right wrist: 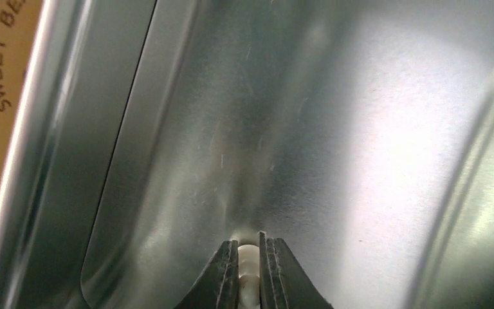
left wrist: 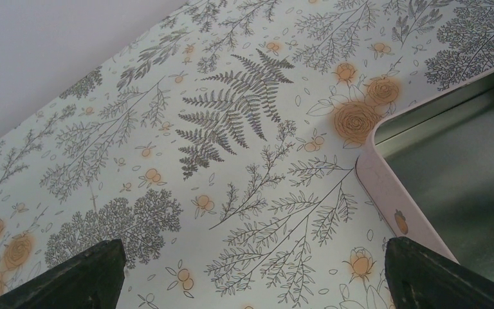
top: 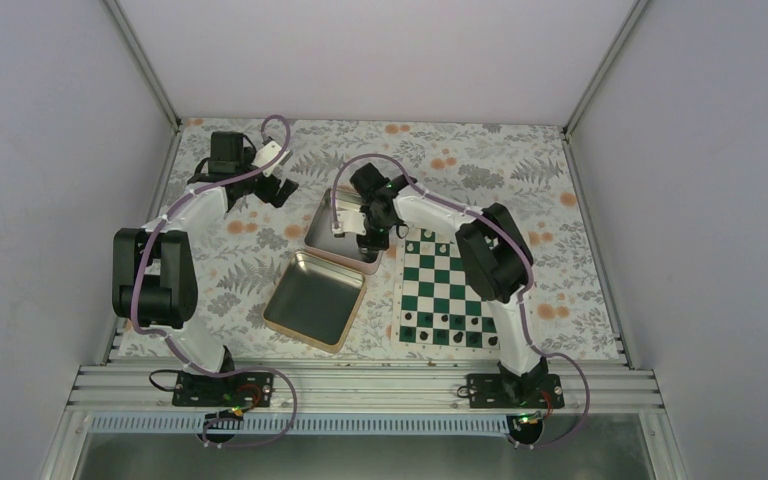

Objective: Set up the chess pieces on the board
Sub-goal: Pick up the chess piece from the storage box, then place the chess piece on the chessboard.

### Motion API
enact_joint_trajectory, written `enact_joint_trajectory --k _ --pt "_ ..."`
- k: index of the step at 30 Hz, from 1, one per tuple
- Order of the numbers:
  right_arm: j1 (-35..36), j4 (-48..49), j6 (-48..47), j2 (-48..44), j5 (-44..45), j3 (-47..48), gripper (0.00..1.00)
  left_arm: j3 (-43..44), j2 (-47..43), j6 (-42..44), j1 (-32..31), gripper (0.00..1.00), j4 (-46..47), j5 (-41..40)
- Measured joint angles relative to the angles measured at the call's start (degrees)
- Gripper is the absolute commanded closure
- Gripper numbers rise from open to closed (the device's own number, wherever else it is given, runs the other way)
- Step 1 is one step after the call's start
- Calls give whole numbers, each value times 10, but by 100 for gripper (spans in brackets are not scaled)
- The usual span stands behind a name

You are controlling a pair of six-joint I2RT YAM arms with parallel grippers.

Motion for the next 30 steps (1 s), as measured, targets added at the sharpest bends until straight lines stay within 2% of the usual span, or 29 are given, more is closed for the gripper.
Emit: enact_joint_trajectory --k 10,16,21,30 --pt "-12 5 9 -79 15 16 95 0 0 0 0 0 0 0" --pt "-63 5 19 -172 26 -2 95 0 0 0 0 0 0 0" --pt "-146 7 30 -261 22 -83 93 0 0 0 0 0 0 0" --pt "-351 -2 28 -404 -13 -264 93 1 0 0 0 0 0 0"
